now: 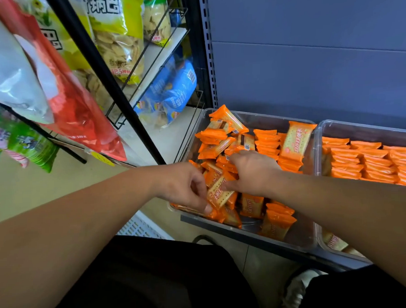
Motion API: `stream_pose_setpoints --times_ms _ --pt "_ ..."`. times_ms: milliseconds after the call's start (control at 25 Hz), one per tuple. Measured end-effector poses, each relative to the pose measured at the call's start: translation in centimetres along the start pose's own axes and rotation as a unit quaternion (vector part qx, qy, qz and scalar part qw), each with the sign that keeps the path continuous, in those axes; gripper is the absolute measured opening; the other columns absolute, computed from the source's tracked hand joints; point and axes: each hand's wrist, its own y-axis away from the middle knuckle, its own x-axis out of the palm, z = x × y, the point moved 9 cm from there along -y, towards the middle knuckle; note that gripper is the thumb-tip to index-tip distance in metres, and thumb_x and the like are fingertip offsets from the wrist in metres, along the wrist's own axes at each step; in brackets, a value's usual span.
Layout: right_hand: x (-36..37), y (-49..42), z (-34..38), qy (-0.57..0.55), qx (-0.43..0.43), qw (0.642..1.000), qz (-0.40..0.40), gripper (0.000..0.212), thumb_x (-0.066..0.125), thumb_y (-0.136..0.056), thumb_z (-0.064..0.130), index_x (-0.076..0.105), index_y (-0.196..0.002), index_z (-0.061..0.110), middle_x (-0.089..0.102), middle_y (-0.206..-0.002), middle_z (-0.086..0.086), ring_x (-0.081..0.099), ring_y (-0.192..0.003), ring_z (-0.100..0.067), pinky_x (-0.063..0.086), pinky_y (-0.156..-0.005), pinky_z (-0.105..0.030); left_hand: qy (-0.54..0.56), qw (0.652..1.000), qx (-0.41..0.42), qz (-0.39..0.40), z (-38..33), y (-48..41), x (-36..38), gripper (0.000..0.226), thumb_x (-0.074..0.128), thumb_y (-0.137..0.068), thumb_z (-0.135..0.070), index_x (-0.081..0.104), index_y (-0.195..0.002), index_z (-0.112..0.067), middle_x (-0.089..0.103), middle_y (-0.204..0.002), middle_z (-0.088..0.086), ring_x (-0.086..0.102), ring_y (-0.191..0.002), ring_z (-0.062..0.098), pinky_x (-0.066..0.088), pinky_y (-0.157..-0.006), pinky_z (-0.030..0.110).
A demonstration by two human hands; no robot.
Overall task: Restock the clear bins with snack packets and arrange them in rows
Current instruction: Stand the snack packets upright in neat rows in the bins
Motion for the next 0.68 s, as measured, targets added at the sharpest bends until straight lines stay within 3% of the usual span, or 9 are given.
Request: stream_pose_setpoints --times_ms 120,200,280,360,440,520,600,680 --pt "0.3 -0.5 0.7 -0.018 0.001 1.000 0.012 0.073 0.071 -0.084 0.069 0.043 -0.144 0.036 0.063 -0.131 0.000 0.059 -0.120 -0.025 0.056 -0.088 -0.041 -0.123 0.992 0.019 0.033 0.6 0.4 2.0 0.052 0.083 -0.074 -0.065 0.074 -0.119 -0.039 0.062 -0.125 -0.015 0.057 -0.116 0.013 0.051 -0.103 0.039" --pt "0.9 -0.4 0.5 -0.022 0.001 0.999 0.050 0.075 0.065 -0.087 0.072 0.033 -0.150 0.048 0.061 -0.136 0.002 0.057 -0.126 -0.026 0.055 -0.094 -0.042 -0.186 0.981 0.048 0.030 0.0 0.1 2.6 0.045 0.079 -0.080 -0.060 0.074 -0.117 -0.035 0.062 -0.124 -0.006 0.056 -0.114 0.020 0.052 -0.100 0.044" --pt "1.5 -0.1 0.7 -0.034 0.004 0.996 0.076 0.079 0.064 -0.087 0.071 0.025 -0.154 0.053 0.057 -0.144 0.006 0.053 -0.134 -0.026 0.046 -0.105 -0.044 -0.173 0.984 0.046 0.017 -0.5 0.2 2.4 0.038 0.082 -0.082 -0.050 0.077 -0.113 -0.028 0.061 -0.129 0.000 0.055 -0.118 0.024 0.051 -0.101 0.045" --pt "2.1 0.2 1.1 -0.063 0.024 0.995 0.076 0.074 0.069 -0.089 0.064 0.032 -0.152 0.050 0.056 -0.145 0.008 0.050 -0.137 -0.025 0.035 -0.111 -0.047 -0.110 0.993 0.049 -0.008 -0.9 0.9 1.6 0.029 0.086 -0.080 -0.042 0.080 -0.104 -0.028 0.062 -0.127 -0.002 0.057 -0.117 0.021 0.051 -0.102 0.043" --pt "2.0 0.3 1.3 -0.108 0.048 0.991 0.064 0.063 0.074 -0.089 0.055 0.045 -0.145 0.047 0.058 -0.140 0.009 0.050 -0.135 -0.024 0.028 -0.113 -0.050 0.007 0.996 0.063 -0.071 -0.9 2.1 -0.1 0.017 0.087 -0.080 -0.039 0.079 -0.088 -0.026 0.069 -0.100 -0.002 0.065 -0.094 0.016 0.057 -0.090 0.042" --pt "0.4 0.4 0.8 -0.148 0.053 0.987 0.032 0.055 0.076 -0.087 0.053 0.052 -0.137 0.049 0.060 -0.133 0.012 0.052 -0.133 -0.022 0.026 -0.111 -0.050 0.130 0.981 0.038 -0.141 0.0 3.6 -1.9 0.017 0.084 -0.086 -0.033 0.075 -0.083 -0.020 0.069 -0.081 0.002 0.063 -0.073 0.012 0.058 -0.076 0.038" --pt "-2.1 1.0 0.8 -0.127 0.019 0.992 -0.007 0.049 0.072 -0.093 0.047 0.052 -0.138 0.051 0.060 -0.124 0.013 0.052 -0.131 -0.020 0.027 -0.107 -0.047 0.242 0.954 -0.003 -0.175 0.9 4.8 -2.4 0.010 0.080 -0.092 -0.025 0.076 -0.097 -0.017 0.077 -0.094 0.010 0.073 -0.080 0.019 0.061 -0.081 0.041" --pt "-3.5 1.8 0.9 -0.068 -0.013 0.997 -0.034 0.056 0.069 -0.097 0.040 0.044 -0.147 0.049 0.063 -0.120 0.009 0.055 -0.127 -0.023 0.031 -0.106 -0.045 0.323 0.929 -0.034 -0.176 1.3 5.2 -2.0 0.018 0.078 -0.094 -0.017 0.073 -0.110 -0.011 0.079 -0.104 0.013 0.077 -0.095 0.030 0.063 -0.089 0.048"
